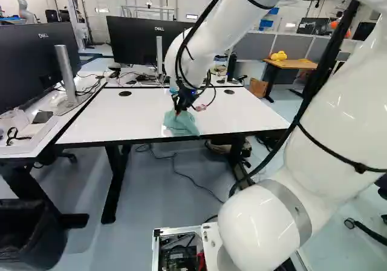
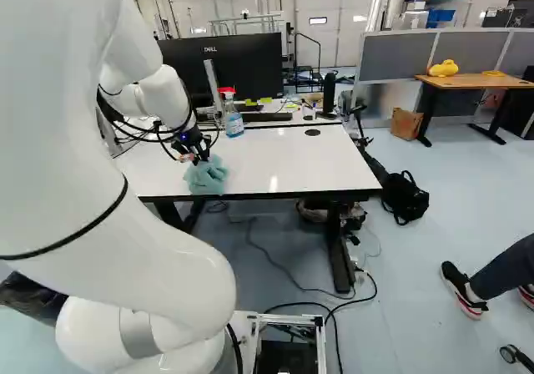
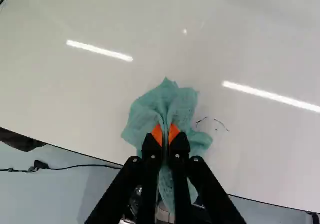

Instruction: Clean the table with the green towel

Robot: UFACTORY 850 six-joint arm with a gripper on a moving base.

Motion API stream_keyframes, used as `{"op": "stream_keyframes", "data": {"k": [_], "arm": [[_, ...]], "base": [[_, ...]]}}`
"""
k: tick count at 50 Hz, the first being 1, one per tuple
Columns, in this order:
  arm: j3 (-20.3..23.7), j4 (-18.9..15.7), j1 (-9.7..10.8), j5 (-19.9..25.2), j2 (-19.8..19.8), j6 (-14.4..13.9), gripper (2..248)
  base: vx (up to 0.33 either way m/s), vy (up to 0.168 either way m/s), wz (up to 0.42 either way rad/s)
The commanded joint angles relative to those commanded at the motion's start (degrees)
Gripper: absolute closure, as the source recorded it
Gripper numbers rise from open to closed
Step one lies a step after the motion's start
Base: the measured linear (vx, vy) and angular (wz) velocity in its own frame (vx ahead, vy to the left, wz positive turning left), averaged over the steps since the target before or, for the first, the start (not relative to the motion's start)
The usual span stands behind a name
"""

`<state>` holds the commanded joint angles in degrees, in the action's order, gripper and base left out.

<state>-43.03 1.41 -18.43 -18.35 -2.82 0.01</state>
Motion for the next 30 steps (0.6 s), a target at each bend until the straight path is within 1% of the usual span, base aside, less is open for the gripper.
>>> {"op": "stream_keyframes", "data": {"k": [11, 30], "arm": [[-0.13, 1.28, -0.28, 0.0, 0.13, 0.0, 215], [-0.13, 6.03, -0.28, 0.0, 0.13, 0.0, 215]], "base": [[0.0, 0.0, 0.0], [0.0, 0.0, 0.0]]}}
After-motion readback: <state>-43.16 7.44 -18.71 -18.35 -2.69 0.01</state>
